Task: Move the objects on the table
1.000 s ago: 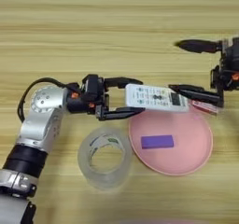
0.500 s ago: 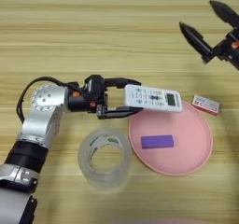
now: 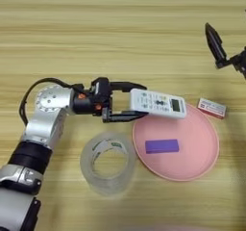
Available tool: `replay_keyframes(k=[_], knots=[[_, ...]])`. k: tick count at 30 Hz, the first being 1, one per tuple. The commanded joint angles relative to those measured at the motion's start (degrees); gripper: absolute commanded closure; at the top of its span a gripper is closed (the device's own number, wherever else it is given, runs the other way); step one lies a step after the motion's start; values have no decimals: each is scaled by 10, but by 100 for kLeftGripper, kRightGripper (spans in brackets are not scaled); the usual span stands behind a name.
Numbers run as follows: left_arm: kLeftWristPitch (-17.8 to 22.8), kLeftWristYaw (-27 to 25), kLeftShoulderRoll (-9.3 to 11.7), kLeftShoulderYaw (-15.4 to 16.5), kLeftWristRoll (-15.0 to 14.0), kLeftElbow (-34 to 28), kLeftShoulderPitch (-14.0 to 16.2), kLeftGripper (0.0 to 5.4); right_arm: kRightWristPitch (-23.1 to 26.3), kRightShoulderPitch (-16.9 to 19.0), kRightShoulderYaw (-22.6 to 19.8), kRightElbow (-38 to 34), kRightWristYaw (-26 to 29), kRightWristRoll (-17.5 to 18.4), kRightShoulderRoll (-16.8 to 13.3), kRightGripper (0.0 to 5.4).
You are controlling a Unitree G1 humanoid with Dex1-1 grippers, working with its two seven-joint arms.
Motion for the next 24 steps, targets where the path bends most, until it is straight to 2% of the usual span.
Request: replay_keyframes(k=[1,5,15,24], knots=[[-5,0,0,-10,22,8,-18,254,-21,13,-5,9,-5,3,12,0],[-13,16,-3,-19,51,30,-27,254,-47,29,-3,23,-5,-3,22,0],[-24,22,-2,-40,94,70,-38,254,-63,45,1,35,-11,-5,35,0],[-42,19,-32,-76,134,129,-64,254,-70,47,6,38,-17,-10,39,0]])
